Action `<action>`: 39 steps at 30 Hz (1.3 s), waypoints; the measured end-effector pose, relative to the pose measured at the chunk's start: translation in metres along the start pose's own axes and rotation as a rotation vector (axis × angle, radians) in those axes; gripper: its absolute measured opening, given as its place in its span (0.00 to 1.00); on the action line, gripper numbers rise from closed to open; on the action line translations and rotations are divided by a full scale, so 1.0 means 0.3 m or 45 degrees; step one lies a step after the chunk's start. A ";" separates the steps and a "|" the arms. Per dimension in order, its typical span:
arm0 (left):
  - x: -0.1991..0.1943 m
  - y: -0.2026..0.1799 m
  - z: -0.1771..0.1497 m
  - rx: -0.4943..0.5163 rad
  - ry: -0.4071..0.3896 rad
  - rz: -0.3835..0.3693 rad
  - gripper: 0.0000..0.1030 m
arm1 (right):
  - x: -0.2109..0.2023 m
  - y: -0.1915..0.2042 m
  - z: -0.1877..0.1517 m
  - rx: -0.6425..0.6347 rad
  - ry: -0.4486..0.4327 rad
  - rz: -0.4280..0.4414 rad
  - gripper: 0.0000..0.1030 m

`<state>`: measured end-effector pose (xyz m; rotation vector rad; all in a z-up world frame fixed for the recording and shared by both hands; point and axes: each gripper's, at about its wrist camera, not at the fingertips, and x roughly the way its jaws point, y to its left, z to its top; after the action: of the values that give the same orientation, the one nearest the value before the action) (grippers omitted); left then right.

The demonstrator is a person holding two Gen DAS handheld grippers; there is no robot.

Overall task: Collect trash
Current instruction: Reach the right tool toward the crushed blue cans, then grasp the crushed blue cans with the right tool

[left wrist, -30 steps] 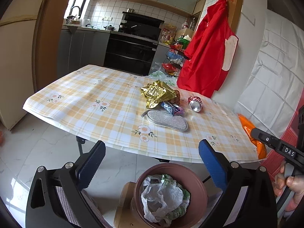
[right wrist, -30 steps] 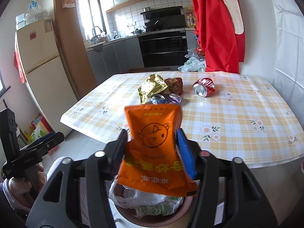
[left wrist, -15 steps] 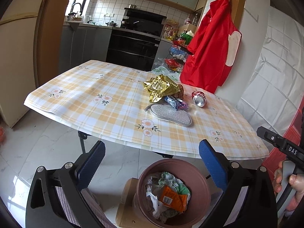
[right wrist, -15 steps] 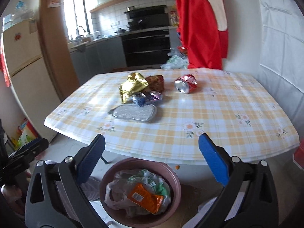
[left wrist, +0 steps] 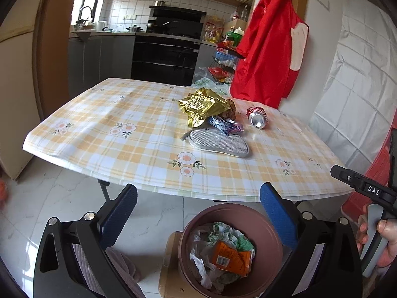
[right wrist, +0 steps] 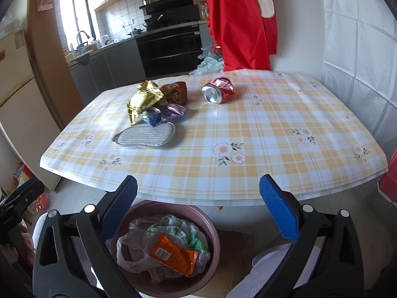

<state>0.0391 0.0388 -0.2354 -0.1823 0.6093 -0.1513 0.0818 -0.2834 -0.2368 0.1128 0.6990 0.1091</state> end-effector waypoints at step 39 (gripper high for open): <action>0.675 0.141 0.270 0.210 0.197 -0.115 0.94 | 0.880 0.320 0.398 -0.377 0.252 0.356 0.77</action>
<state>0.2537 0.0508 -0.2914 -0.0384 0.7394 -0.3037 0.3539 -0.1603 -0.3002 -0.0865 0.8537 0.4948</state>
